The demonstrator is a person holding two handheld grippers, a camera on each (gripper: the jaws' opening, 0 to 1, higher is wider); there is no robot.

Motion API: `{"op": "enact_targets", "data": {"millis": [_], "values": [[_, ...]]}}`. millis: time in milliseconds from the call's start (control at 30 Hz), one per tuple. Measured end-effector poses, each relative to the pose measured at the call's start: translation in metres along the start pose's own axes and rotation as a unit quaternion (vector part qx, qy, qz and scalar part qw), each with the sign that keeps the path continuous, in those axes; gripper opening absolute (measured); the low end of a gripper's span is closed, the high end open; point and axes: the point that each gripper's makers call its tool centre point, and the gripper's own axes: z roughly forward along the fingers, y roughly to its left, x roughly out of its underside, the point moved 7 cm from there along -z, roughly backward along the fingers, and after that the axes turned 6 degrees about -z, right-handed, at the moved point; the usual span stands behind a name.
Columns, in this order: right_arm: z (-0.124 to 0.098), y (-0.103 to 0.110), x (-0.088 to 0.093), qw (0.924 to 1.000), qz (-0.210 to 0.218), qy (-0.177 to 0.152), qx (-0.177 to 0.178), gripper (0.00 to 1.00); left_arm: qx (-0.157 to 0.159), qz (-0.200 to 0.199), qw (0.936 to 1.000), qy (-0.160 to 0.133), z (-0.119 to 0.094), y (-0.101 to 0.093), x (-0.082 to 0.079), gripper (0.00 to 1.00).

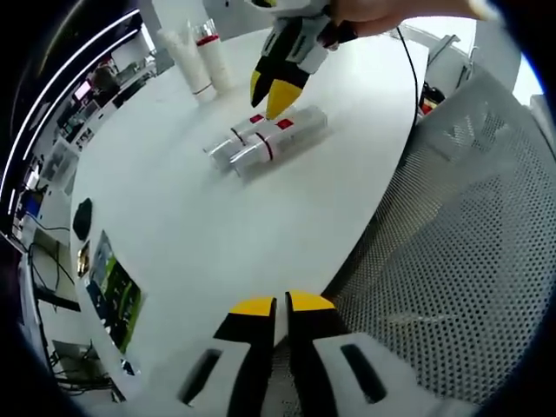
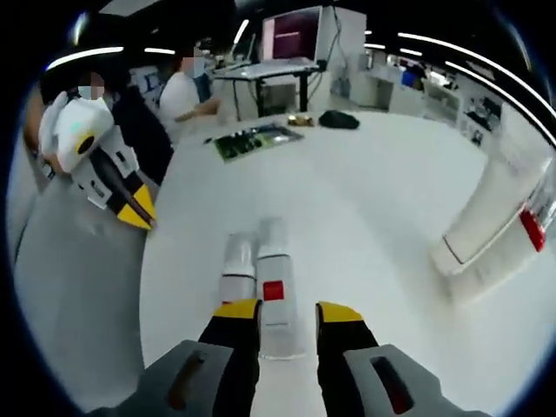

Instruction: Arrange the skincare products in the storage area until every visible bottle or jar stands upright without overlapping.

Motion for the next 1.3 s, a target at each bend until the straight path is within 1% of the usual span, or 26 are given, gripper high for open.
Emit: {"op": "enact_targets", "data": {"millis": [67, 267, 333, 367, 400, 467, 500, 567, 633, 700, 833, 900, 1000, 1033, 1100, 1167, 1200, 1267, 1300], "values": [[0.005, -0.002, 0.004, 0.9996, -0.014, 0.023, -0.001, 0.17, 0.0, 0.0, 1.0, -0.002, 0.0, 0.0, 0.0, 0.0], [0.016, -0.005, 0.003, 0.9989, -0.02, 0.039, -0.012, 0.17, 0.0, 0.001, 1.0, -0.007, 0.001, 0.0, -0.002, 0.0], [0.02, -0.003, 0.004, 0.998, -0.024, 0.055, -0.019, 0.15, 0.0, 0.001, 1.0, -0.009, 0.0, 0.0, -0.002, 0.0], [0.024, -0.004, 0.006, 0.997, -0.029, 0.068, -0.023, 0.16, 0.001, 0.001, 0.9999, -0.01, 0.0, 0.0, -0.002, 0.0], [0.026, -0.004, 0.006, 0.9964, -0.035, 0.074, -0.025, 0.16, 0.001, 0.001, 0.9999, -0.013, 0.0, 0.0, -0.003, 0.0], [0.026, -0.003, 0.005, 0.9958, -0.031, 0.082, -0.029, 0.16, 0.003, 0.002, 0.9999, -0.014, 0.0, -0.001, -0.003, 0.0], [0.028, -0.002, 0.0, 0.9963, -0.029, 0.077, -0.026, 0.16, 0.003, 0.003, 0.9999, -0.016, 0.0, -0.001, -0.003, 0.0], [0.028, -0.003, -0.001, 0.9963, -0.022, 0.08, -0.022, 0.16, 0.007, 0.003, 0.9998, -0.018, 0.001, -0.002, -0.004, 0.0], [0.028, -0.003, -0.003, 0.9961, -0.004, 0.086, -0.022, 0.15, 0.008, 0.004, 0.9997, -0.021, 0.001, -0.002, -0.004, 0.0], [0.028, -0.003, -0.006, 0.9955, 0.005, 0.093, -0.02, 0.15, 0.01, 0.003, 0.9996, -0.025, 0.0, -0.003, -0.005, 0.0], [0.023, -0.002, -0.018, 0.9959, 0.009, 0.09, -0.003, 0.14, 0.013, 0.0, 0.9991, -0.04, -0.001, -0.004, -0.009, 0.0], [0.015, -0.002, -0.025, 0.9954, 0.01, 0.094, 0.017, 0.14, 0.016, 0.0, 0.9987, -0.049, -0.003, -0.005, -0.011, 0.0], [0.006, 0.002, -0.033, 0.9951, 0.012, 0.086, 0.047, 0.14, 0.02, -0.002, 0.9982, -0.056, -0.006, -0.006, -0.012, 0.0], [0.002, 0.001, -0.037, 0.9949, 0.012, 0.084, 0.054, 0.14, 0.02, -0.002, 0.9979, -0.062, -0.007, -0.006, -0.013, 0.0], [-0.005, 0.002, -0.04, 0.994, 0.021, 0.081, 0.07, 0.14, 0.021, -0.007, 0.9972, -0.072, -0.01, -0.006, -0.015, 0.0], [-0.012, 0.005, -0.044, 0.9937, 0.033, 0.07, 0.082, 0.14, 0.024, -0.013, 0.9958, -0.088, -0.013, -0.006, -0.019, 0.0], [-0.017, 0.01, -0.049, 0.9938, 0.04, 0.056, 0.087, 0.14, 0.028, -0.02, 0.9945, -0.099, -0.015, -0.006, -0.021, 0.0], [-0.023, 0.015, -0.051, 0.9939, 0.053, 0.037, 0.09, 0.14, 0.029, -0.027, 0.9935, -0.106, -0.017, -0.005, -0.022, 0.01], [-0.03, 0.021, -0.056, 0.9936, 0.053, 0.031, 0.094, 0.14, 0.03, -0.028, 0.9931, -0.11, -0.018, -0.005, -0.023, 0.02]]}}
